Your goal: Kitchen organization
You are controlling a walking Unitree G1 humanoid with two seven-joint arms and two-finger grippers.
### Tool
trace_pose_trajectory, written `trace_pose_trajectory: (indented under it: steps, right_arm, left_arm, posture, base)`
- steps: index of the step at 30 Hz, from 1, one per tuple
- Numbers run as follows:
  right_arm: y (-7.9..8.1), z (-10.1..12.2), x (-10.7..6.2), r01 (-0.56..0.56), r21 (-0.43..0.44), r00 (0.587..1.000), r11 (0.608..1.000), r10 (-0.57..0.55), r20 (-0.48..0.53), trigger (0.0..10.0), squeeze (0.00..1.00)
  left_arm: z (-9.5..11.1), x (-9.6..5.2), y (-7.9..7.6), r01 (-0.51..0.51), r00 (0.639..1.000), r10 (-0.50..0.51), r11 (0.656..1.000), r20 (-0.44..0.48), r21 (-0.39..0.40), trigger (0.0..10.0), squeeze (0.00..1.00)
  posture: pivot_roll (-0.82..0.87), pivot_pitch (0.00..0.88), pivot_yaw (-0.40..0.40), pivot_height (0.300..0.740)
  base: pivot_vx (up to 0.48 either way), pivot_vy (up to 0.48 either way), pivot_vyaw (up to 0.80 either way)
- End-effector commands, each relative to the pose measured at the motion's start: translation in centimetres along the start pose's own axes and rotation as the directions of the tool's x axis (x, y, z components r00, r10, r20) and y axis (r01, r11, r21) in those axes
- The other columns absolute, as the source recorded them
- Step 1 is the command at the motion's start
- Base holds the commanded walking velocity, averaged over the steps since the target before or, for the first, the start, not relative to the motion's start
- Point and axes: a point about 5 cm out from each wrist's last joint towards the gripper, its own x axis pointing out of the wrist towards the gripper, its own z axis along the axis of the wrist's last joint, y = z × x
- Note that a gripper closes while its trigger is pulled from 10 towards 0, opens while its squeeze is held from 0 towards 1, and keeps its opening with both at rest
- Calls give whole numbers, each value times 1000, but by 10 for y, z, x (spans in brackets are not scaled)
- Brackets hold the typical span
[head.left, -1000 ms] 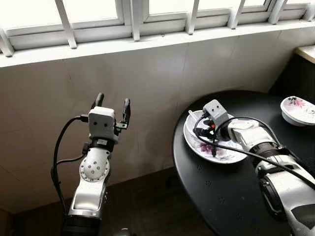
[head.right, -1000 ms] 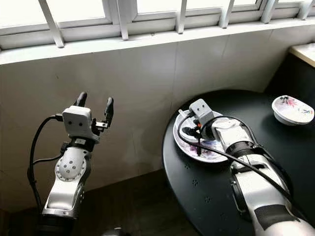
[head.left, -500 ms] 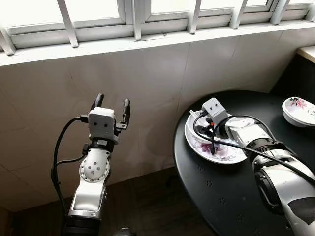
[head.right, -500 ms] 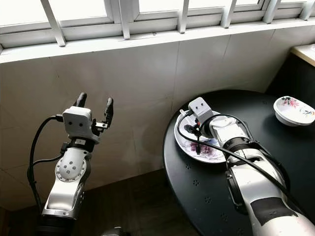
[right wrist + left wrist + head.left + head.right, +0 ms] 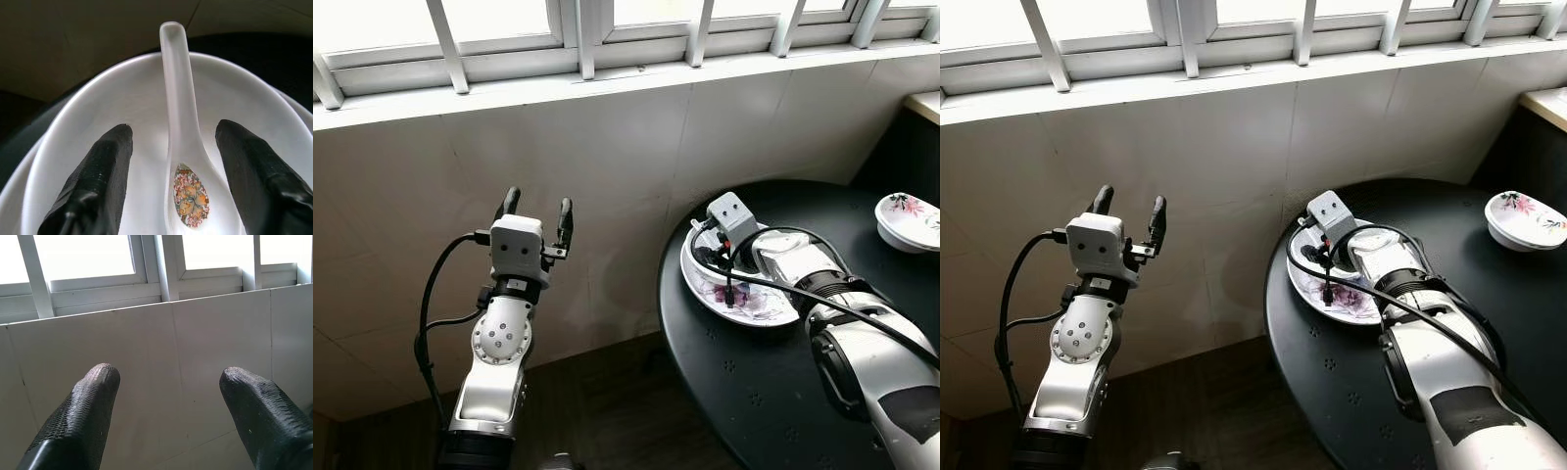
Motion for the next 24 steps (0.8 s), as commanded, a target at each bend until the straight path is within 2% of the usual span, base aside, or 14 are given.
trace_pose_trajectory:
  steps: [1,5,14,15,24]
  right_arm:
    - [-3,3,0,39,-16,999,999,-39,9,10000,0]
    - [-5,1,-1,65,-21,998,998,-65,10,10000,0]
    - [1,-4,1,19,11,1000,1000,-19,2,10000,0]
    - [1,-4,1,20,25,1000,999,-21,10,0,0]
    - [-2,-4,0,45,21,999,999,-45,12,0,0]
  left_arm:
    - [3,-1,-1,-1,1000,1,1000,5,4,10000,0]
    - [2,-1,-2,1,1000,-1,1000,4,2,10000,0]
    - [2,-2,-3,7,1000,-7,1000,-3,-1,10000,0]
    - [2,-2,-3,6,1000,-6,1000,-3,0,10000,0]
    - [2,-2,-3,8,1000,-8,1000,-5,0,10000,0]
  posture:
    - [94,13,-72,740]
    - [88,15,-68,740]
    - [91,18,-70,740]
    - [94,20,-73,740]
    - [94,20,-73,740]
  base:
    - [0,0,0]
    - [0,0,0]
    - [0,0,0]
    - [0,0,0]
    - [0,0,0]
